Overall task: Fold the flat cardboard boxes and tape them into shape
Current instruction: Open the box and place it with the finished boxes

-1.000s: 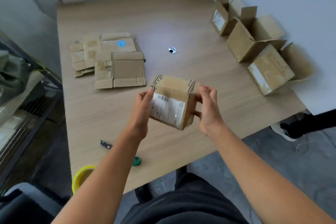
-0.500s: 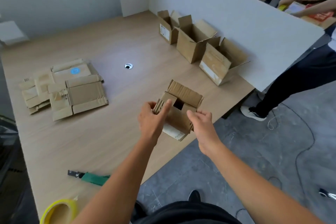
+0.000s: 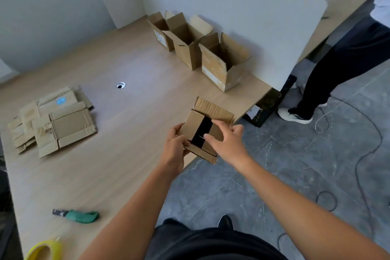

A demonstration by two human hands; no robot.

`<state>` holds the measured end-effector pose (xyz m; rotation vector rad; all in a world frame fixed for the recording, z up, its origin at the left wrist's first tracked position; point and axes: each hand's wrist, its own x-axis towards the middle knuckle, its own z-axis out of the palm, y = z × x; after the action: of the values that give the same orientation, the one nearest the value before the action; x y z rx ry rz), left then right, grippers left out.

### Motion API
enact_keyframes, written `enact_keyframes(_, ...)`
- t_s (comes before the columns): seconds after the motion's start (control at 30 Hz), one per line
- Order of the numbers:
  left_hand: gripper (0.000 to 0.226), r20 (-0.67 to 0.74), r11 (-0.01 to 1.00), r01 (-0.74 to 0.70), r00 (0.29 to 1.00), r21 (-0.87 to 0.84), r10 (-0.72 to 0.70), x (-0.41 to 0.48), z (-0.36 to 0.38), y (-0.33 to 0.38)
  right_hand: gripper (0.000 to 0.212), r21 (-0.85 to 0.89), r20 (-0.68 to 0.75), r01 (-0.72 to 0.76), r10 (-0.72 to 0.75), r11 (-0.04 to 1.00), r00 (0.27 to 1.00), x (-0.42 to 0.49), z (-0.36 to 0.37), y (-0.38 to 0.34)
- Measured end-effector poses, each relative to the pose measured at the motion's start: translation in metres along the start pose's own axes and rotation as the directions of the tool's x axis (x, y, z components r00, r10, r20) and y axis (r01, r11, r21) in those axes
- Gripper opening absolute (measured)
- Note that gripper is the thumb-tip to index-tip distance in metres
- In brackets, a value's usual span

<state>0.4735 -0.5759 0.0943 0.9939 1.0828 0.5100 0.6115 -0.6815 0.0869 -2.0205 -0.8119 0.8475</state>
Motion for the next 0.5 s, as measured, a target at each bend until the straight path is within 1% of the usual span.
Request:
enact_keyframes(0.07,0.063,0.064,1.000,-0.018,0.998,0.006,0.017,-0.005,0.005,-0.003,0.057,-0.037,-0.038,-0.026,0.025,0.999,0.999,0.007,-0.003,0.007)
enact_keyframes(0.13,0.071,0.128,0.998,-0.051,0.991,0.037,0.046,-0.008,0.006,-0.004,0.058,-0.033,-0.070,-0.047,0.045,0.998,0.997,0.014,-0.005,0.012)
enact_keyframes(0.2,0.073,0.167,0.990,-0.086,0.984,0.114,0.066,-0.007,0.008,-0.005,0.055,-0.028,-0.099,-0.061,0.058,0.998,0.993,0.019,-0.004,0.017)
enact_keyframes(0.27,0.068,0.158,0.963,-0.132,0.983,0.233,0.096,-0.002,0.010,-0.007,0.050,-0.001,-0.106,-0.041,0.041,0.999,0.994,0.021,-0.003,0.022)
enact_keyframes(0.33,0.063,0.103,0.899,-0.179,0.983,0.400,0.150,0.009,0.013,-0.006,0.044,0.066,-0.088,-0.006,0.012,0.998,0.996,0.024,-0.007,0.030)
enact_keyframes(0.4,0.066,0.072,0.825,-0.215,0.975,0.523,0.209,0.024,0.013,-0.003,0.046,0.139,-0.058,-0.010,0.018,0.990,0.998,0.027,-0.015,0.038)
enact_keyframes(0.47,0.070,0.116,0.777,-0.267,0.962,0.571,0.246,0.037,0.014,0.001,0.052,0.198,-0.046,-0.024,0.034,0.980,0.998,0.032,-0.025,0.045)
enact_keyframes(0.5,0.067,0.143,0.745,-0.299,0.953,0.596,0.269,0.042,0.016,0.001,0.053,0.206,-0.049,-0.024,0.035,0.978,0.998,0.035,-0.029,0.047)
